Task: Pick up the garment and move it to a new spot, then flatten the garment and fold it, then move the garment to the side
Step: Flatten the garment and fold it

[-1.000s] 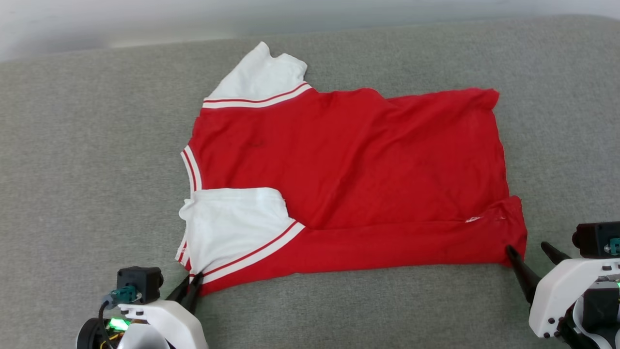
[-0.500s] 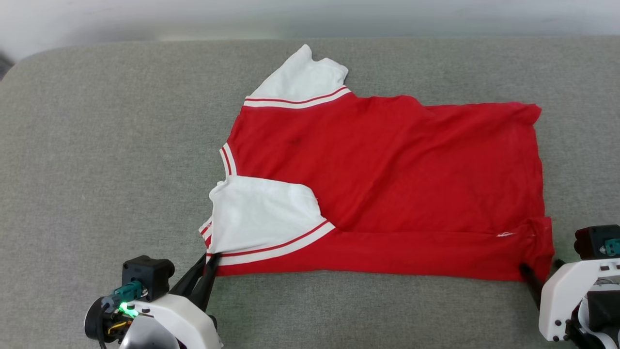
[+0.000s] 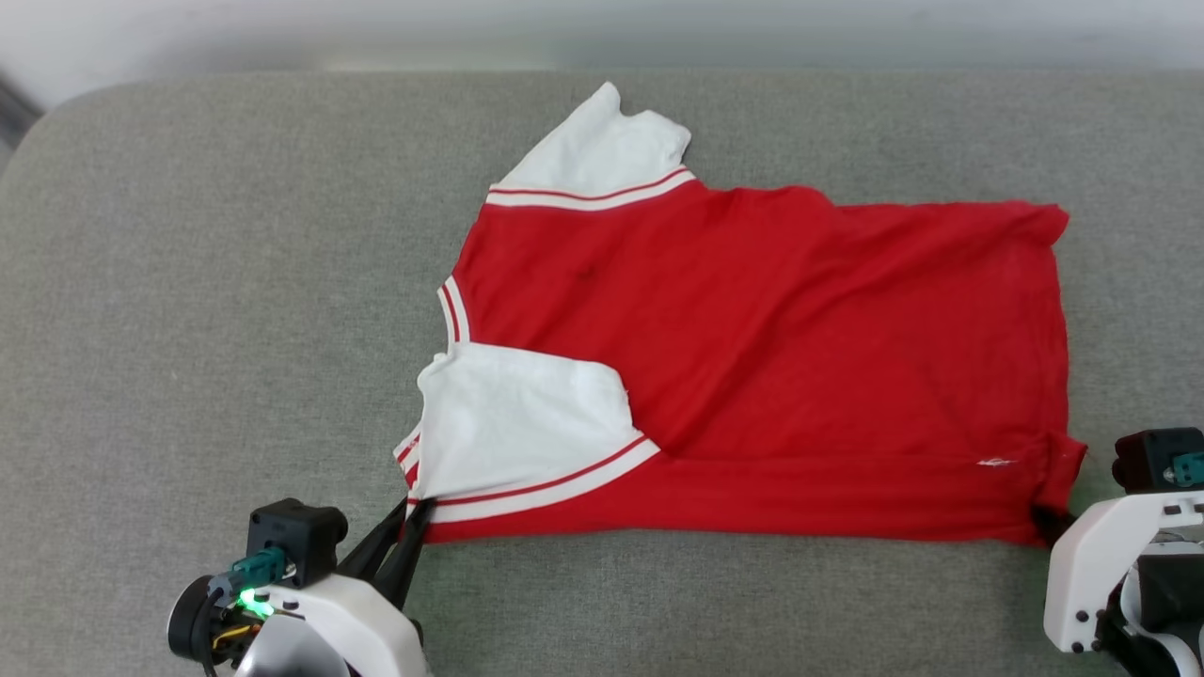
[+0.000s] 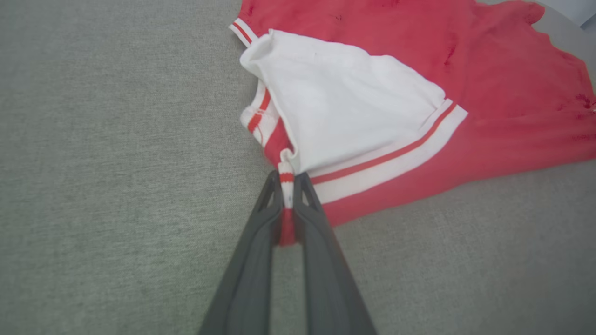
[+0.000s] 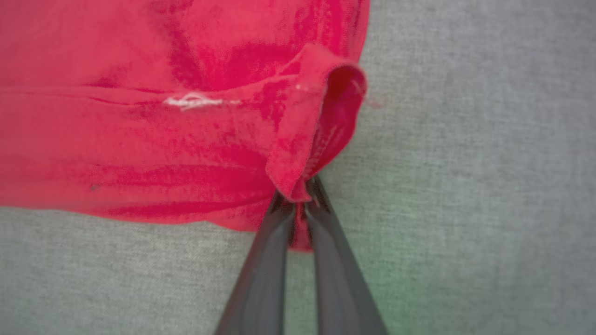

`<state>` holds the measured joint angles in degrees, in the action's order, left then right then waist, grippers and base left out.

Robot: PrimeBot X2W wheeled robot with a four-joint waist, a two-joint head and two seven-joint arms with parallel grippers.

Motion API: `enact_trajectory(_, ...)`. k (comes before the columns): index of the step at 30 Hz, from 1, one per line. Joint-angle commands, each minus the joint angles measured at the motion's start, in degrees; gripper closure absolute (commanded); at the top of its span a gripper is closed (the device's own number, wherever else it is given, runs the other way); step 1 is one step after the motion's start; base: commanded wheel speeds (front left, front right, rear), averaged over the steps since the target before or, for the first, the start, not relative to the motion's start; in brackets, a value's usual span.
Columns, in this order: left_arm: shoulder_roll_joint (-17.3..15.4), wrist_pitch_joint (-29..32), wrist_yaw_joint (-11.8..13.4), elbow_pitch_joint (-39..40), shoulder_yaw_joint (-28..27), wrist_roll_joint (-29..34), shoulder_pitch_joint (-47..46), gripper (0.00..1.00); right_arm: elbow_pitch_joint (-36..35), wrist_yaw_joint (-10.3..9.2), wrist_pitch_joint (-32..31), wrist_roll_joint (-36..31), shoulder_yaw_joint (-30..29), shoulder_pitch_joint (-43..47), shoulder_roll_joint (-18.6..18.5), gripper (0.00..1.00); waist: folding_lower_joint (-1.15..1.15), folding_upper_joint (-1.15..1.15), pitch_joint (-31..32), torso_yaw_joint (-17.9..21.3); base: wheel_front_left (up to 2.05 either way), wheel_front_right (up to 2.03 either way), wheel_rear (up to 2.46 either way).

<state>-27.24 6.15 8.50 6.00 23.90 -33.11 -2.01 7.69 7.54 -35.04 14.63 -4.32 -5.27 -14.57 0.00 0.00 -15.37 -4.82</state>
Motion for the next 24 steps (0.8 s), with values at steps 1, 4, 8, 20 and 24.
enact_trajectory(1,-0.77,0.58,-0.08,-0.51,0.13,0.07,0.76,1.0,2.34,-0.11,-1.31,-0.14,0.17,2.96,-0.03,1.0,0.0,0.0,1.43,0.63,0.0,0.0,0.0)
enact_trajectory(4,-1.71,1.36,-0.09,-0.8,0.48,0.22,1.83,1.0,0.46,-0.11,-1.53,0.87,-0.5,3.4,-0.91,1.0,0.0,0.0,3.14,1.25,0.0,0.0,0.0)
enact_trajectory(8,-2.95,1.94,0.23,-0.61,0.87,0.32,4.39,1.0,-3.32,-0.11,-1.78,2.26,-1.76,4.79,-2.16,1.0,0.0,0.0,5.23,1.86,0.0,0.0,0.0)
enact_trajectory(20,-2.74,2.55,0.25,-1.0,2.03,-3.26,11.51,1.0,-8.58,-0.11,-7.79,3.81,-5.28,13.04,-2.4,1.0,0.0,0.0,7.32,3.37,0.0,0.0,0.0)
enact_trajectory(24,-1.76,1.59,-0.99,-4.18,2.52,-3.87,10.68,1.0,-6.41,-0.11,-6.99,3.47,-5.24,12.51,-1.82,1.0,0.0,0.0,7.07,3.68,0.0,0.0,0.0)
